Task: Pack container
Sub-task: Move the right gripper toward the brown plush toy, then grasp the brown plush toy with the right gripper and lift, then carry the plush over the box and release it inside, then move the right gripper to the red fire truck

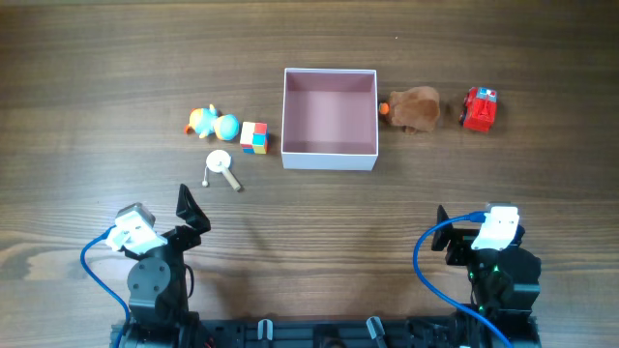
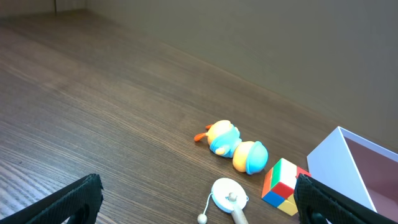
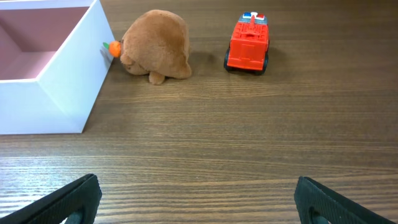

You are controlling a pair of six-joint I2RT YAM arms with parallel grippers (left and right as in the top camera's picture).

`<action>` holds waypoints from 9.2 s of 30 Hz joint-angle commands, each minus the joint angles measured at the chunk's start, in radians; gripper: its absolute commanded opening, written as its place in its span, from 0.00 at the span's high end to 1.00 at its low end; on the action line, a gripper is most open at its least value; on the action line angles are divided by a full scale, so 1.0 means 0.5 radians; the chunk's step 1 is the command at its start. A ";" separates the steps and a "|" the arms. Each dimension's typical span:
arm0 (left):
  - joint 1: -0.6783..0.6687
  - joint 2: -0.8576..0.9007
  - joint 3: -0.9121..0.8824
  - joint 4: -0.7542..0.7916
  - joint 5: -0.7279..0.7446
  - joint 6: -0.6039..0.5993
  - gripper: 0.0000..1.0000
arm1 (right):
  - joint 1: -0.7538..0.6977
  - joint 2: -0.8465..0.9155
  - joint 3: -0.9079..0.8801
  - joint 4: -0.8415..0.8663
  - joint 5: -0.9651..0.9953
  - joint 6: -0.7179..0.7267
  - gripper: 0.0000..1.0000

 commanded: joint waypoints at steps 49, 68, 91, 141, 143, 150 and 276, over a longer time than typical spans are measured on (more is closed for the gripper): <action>-0.007 1.625 1.249 -0.267 0.690 0.027 0.00 | -0.008 1.527 1.234 -0.336 -0.750 0.475 0.01; -0.008 2.158 1.345 -0.570 0.481 0.169 0.00 | 0.021 2.551 2.472 -1.220 -0.396 0.095 0.00; -0.008 2.159 1.345 -0.571 0.481 0.169 0.00 | 0.406 3.197 2.473 -0.494 0.079 0.085 0.01; -0.008 2.159 1.345 -0.571 0.481 0.169 0.00 | 0.590 3.308 2.978 -0.810 0.164 0.655 0.90; -0.008 2.159 1.345 -0.571 0.481 0.169 0.00 | 0.748 3.247 2.978 -0.798 0.165 0.741 0.90; -0.008 2.159 1.345 -0.571 0.481 0.169 0.00 | 1.177 3.493 2.972 -0.508 0.399 1.111 0.85; -0.008 2.159 1.345 -0.571 0.481 0.169 0.00 | 0.909 4.057 2.926 -0.381 -0.227 0.552 0.96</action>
